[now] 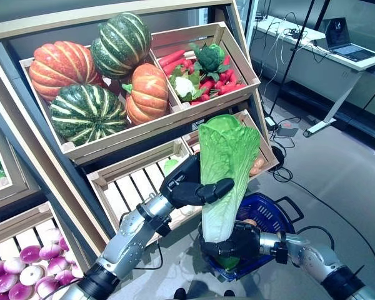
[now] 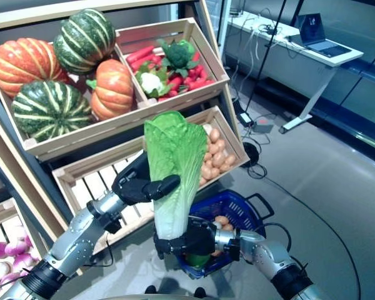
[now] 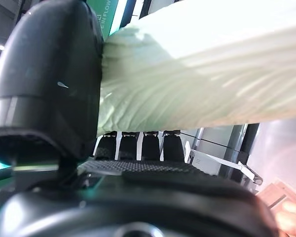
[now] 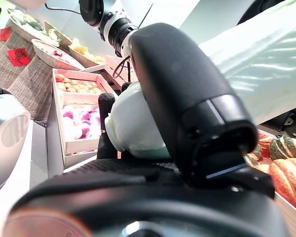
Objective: Put vegetables into the basket
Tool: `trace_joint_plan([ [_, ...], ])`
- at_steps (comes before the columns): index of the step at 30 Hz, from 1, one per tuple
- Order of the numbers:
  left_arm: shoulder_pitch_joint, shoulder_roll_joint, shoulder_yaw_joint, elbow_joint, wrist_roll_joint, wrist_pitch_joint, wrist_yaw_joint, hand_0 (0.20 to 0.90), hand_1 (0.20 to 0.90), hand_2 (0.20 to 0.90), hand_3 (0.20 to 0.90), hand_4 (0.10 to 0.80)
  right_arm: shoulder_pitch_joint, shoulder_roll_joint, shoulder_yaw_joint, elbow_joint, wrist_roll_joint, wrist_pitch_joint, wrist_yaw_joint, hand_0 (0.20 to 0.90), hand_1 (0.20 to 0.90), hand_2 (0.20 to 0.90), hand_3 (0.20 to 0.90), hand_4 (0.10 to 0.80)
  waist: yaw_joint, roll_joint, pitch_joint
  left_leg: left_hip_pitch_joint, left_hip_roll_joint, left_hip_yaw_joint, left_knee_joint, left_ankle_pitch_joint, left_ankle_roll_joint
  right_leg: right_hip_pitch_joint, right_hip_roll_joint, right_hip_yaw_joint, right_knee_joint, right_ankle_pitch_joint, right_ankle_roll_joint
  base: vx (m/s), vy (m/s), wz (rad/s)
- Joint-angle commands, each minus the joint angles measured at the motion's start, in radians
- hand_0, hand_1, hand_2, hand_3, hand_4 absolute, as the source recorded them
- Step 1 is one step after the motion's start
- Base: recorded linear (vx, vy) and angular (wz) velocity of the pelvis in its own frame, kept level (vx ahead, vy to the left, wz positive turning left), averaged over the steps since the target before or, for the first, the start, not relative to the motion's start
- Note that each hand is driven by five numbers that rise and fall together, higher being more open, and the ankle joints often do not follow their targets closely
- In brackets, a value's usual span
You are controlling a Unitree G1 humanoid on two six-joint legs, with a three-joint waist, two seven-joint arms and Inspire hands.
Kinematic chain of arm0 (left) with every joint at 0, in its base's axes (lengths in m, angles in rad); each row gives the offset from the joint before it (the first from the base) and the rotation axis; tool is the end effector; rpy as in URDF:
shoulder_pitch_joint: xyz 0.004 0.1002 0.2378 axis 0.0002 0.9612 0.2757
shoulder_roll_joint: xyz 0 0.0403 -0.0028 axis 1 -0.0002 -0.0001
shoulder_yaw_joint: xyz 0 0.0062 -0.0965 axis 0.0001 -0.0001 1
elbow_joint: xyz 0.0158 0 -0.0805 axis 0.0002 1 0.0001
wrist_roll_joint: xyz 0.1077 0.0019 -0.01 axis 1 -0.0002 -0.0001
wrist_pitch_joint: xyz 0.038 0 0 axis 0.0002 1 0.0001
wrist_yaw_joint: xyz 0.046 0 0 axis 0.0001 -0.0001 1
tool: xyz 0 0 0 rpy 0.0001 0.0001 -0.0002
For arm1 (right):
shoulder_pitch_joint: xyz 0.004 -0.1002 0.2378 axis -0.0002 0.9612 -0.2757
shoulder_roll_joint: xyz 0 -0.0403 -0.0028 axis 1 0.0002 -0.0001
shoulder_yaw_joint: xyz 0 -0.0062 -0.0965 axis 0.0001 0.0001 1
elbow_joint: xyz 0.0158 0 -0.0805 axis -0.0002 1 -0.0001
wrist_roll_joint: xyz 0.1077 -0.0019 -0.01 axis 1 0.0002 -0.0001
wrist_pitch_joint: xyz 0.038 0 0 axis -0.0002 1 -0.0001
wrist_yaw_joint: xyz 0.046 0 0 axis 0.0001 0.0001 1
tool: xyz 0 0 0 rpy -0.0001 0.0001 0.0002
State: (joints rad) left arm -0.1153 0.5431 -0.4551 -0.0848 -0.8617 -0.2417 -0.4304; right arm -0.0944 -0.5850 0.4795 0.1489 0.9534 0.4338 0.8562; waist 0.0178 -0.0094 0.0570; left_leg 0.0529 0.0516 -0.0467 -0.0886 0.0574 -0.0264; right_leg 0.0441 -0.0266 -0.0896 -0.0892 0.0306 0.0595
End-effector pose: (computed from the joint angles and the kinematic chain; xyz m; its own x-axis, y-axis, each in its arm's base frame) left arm 0.2141 0.1545 0.0782 0.6581 -0.6947 0.2902 0.7523 0.6222 -0.2166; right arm 0.1969 -0.1792 0.0094 0.2676 0.9495 -0.1639 -0.6373 0.3020 0.7089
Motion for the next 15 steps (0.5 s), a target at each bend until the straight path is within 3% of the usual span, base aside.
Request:
trace_joint_plan([
  [1,-0.09,-0.014,-0.023,-0.027,0.04,-0.034,-0.054,0.3,0.3,0.3,0.3,0.4,-0.038,0.102,-0.048,-0.137,0.247,-0.109,-0.021,0.3,0.3,0.3,0.3,0.4,-0.001,-0.034,-0.052,-0.006,-0.003,0.02,0.001,-0.026,0.005,0.018,-0.027,-0.01,0.002,0.011,0.015,0.0,0.0,0.0],
  [4,-0.084,-0.013,-0.015,-0.026,0.05,-0.026,-0.054,0.3,0.3,0.3,0.3,0.4,-0.029,0.109,-0.072,-0.143,0.247,-0.124,-0.051,0.3,0.3,0.3,0.3,0.4,-0.002,-0.031,-0.048,-0.01,-0.005,0.018,0.001,-0.026,0.007,0.013,-0.028,-0.01,0.002,0.013,0.016,0.0,0.0,0.0],
  [5,-0.082,-0.013,-0.013,-0.025,0.053,-0.025,-0.049,0.338,0.338,0.338,0.338,0.425,-0.028,0.109,-0.075,-0.142,0.245,-0.128,-0.059,0.3,0.3,0.3,0.3,0.4,-0.002,-0.031,-0.047,-0.011,-0.006,0.017,0.001,-0.026,0.007,0.012,-0.028,-0.011,0.002,0.013,0.017,0.0,0.0,0.0],
  [6,-0.08,-0.013,-0.01,-0.025,0.055,-0.025,-0.044,0.446,0.446,0.446,0.446,0.497,-0.026,0.108,-0.079,-0.139,0.244,-0.132,-0.059,0.3,0.3,0.3,0.3,0.4,-0.002,-0.03,-0.047,-0.011,-0.006,0.017,0.001,-0.026,0.007,0.012,-0.028,-0.011,0.002,0.013,0.017,0.0,0.0,0.0],
  [7,-0.072,-0.008,0.002,-0.025,0.05,-0.028,-0.028,0.9,0.9,0.9,0.9,0.8,-0.017,0.106,-0.092,-0.136,0.245,-0.144,-0.07,0.3,0.3,0.3,0.3,0.4,-0.001,-0.03,-0.046,-0.013,-0.007,0.018,0.001,-0.027,0.008,0.011,-0.028,-0.011,0.002,0.014,0.017,0.0,0.0,0.0],
  [15,-0.009,-0.009,0.09,-0.029,0.057,-0.029,-0.008,0.9,0.9,0.9,0.9,0.8,0.028,0.109,-0.2,-0.136,0.253,-0.224,-0.145,0.3,0.3,0.3,0.3,0.4,-0.002,-0.029,-0.041,-0.018,-0.013,0.021,0.001,-0.029,0.012,0.008,-0.027,-0.01,0.002,0.016,0.017,0.0,0.0,0.0],
])
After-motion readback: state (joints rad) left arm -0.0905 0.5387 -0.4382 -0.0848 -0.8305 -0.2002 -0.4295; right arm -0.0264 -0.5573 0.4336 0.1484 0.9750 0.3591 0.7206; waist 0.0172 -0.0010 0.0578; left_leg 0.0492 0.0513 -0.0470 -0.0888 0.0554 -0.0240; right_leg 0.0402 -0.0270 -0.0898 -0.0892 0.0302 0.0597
